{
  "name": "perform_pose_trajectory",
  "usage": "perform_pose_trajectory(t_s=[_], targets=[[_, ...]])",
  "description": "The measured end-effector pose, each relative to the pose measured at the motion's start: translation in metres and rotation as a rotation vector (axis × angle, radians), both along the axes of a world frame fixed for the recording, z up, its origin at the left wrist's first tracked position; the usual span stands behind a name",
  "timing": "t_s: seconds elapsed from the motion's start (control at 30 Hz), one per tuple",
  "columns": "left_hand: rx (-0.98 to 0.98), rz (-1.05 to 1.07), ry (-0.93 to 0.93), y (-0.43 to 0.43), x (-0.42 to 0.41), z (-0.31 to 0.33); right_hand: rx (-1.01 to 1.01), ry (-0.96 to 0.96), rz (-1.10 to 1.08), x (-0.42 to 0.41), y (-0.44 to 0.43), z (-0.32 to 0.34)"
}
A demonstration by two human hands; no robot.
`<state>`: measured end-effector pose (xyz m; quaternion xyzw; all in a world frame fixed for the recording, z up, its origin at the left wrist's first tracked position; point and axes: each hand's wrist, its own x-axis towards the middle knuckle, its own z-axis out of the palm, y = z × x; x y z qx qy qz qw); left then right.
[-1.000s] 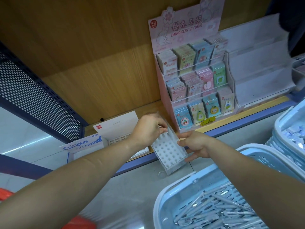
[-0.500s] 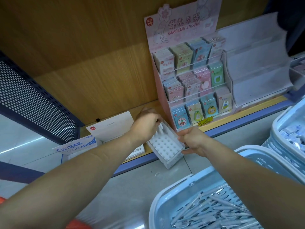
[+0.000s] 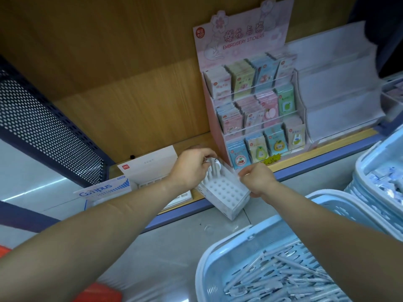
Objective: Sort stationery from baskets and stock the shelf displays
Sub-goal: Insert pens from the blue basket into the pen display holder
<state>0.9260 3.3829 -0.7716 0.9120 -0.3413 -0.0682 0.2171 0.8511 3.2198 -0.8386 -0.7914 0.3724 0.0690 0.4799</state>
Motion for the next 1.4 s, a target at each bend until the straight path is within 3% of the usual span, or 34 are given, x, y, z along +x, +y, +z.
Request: perform_pose_trajectory(t_s=[0.2,0.43,0.6,0.77,0.87,0.97,1.17,1.3,1.4], targets=[[-0.067,-0.035,-0.005,-0.004,-0.010,0.023,-0.011,-0.016,0.257,-0.003,-0.018,0.038],[-0.204,-0.138,0.292,-0.027,-0.056,0.061,0.040,0.000,0.660,-0.034,-0.048,0.130],[-0.097,-0.271,0.414,-0.033,-0.098,0.076,0.235,0.178,0.913,-0.097,-0.067,0.159],[0.190,-0.400,0.463,-0.048,-0.143,0.060,0.269,0.279,0.820,-0.137,-0.079,0.098],[0.471,-0.529,0.387,-0.058,-0.169,0.017,0.150,0.268,0.683,-0.148,-0.076,0.040],[0.647,-0.513,0.373,-0.059,-0.187,-0.037,0.072,0.322,0.692,-0.157,-0.071,-0.001],[0.774,-0.318,0.396,-0.040,-0.232,-0.115,-0.189,0.435,1.022,-0.178,-0.061,-0.041],[0.805,-0.304,0.288,-0.037,-0.244,-0.122,-0.289,0.486,1.148,-0.181,-0.060,-0.044],[0.815,-0.299,0.347,-0.037,-0.237,-0.124,-0.296,0.527,1.198,-0.185,-0.059,-0.042]])
